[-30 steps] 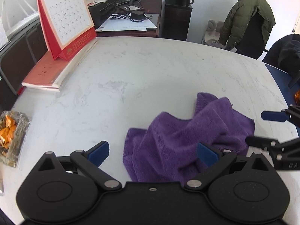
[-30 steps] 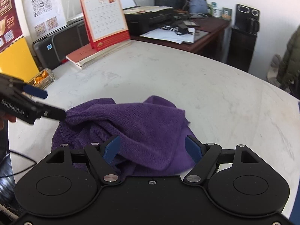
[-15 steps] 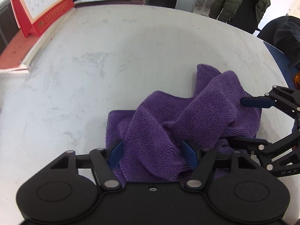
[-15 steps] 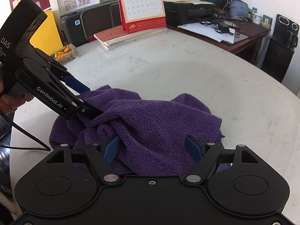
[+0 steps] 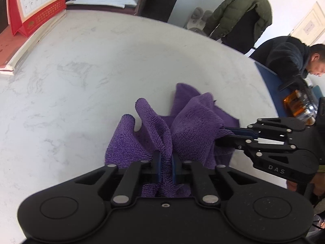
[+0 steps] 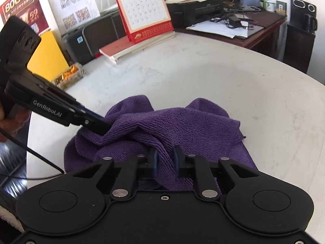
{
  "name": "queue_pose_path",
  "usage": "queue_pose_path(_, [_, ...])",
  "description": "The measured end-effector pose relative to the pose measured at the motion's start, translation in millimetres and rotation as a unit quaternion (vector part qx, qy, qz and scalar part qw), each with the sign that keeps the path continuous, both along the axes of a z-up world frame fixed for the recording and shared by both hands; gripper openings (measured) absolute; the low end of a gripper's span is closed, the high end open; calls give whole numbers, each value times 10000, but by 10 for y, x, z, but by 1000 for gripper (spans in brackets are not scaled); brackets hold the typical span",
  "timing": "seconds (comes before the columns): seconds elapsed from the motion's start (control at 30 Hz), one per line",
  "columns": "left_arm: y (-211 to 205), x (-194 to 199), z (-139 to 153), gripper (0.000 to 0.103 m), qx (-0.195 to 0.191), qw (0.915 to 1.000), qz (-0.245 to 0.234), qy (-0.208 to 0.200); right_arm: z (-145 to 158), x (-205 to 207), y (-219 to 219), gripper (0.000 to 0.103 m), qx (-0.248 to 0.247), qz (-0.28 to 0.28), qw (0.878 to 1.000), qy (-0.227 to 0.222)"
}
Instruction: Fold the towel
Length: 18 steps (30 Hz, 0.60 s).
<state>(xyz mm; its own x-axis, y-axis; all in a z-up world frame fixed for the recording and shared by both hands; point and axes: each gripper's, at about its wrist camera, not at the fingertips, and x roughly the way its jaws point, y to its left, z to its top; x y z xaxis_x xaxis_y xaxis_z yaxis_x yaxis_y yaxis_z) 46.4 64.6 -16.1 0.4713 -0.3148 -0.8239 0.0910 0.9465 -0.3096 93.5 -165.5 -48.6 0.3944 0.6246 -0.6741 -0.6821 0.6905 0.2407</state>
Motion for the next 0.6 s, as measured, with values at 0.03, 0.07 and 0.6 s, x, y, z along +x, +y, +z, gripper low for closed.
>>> queue_pose_path(0.03, [-12,-13,66,8,-83,9999,-16,-89,25,-13,-26,11,71,-43,10000,6])
queue_pose_path(0.07, [-22,-25,135,8,-163,9997,-30,-184,127,-25,-51,10,142,-60,9998,-116])
queue_pose_path(0.6, [-79,-61,1774,8,-830,9663,-602,-2363,1846,-230,-448,8,1255,-302,9674,-2178])
